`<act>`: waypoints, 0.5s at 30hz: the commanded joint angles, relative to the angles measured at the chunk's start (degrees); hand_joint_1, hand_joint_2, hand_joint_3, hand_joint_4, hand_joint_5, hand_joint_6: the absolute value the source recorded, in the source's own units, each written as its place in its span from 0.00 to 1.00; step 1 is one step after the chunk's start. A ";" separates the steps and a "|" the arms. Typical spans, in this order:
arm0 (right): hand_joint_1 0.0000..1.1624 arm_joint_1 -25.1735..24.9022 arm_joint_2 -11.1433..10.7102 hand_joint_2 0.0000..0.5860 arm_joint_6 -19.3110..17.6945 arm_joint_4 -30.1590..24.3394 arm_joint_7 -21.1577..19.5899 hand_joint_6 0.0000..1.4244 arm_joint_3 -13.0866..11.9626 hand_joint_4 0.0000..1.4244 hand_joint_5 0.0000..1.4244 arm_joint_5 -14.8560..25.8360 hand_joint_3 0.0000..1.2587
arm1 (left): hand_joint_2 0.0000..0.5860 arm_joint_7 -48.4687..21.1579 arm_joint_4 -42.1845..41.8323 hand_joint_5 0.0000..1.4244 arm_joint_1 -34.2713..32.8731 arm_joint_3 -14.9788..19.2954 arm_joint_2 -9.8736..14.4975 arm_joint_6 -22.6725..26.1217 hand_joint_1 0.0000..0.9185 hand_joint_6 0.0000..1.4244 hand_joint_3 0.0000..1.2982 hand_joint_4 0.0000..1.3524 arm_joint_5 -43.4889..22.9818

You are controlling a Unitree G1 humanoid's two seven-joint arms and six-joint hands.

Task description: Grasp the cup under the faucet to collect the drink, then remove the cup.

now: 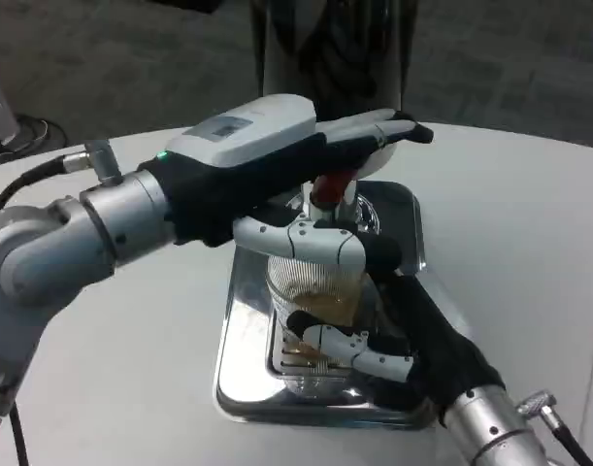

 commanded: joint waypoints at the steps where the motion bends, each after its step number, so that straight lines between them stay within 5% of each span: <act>1: 0.56 -0.20 1.37 0.37 -1.42 0.49 -2.25 0.09 0.56 0.02 0.03 -0.76 0.01 | 0.18 -1.44 0.56 0.07 0.38 -1.53 0.06 -0.21 0.00 0.18 0.09 0.01 1.42; 15: 0.57 -0.69 3.36 0.36 -1.84 2.94 -5.70 0.09 1.41 0.02 0.03 -1.69 0.00 | 0.19 -2.10 -0.26 0.07 0.57 -1.45 0.80 0.19 0.00 0.19 0.09 0.01 1.45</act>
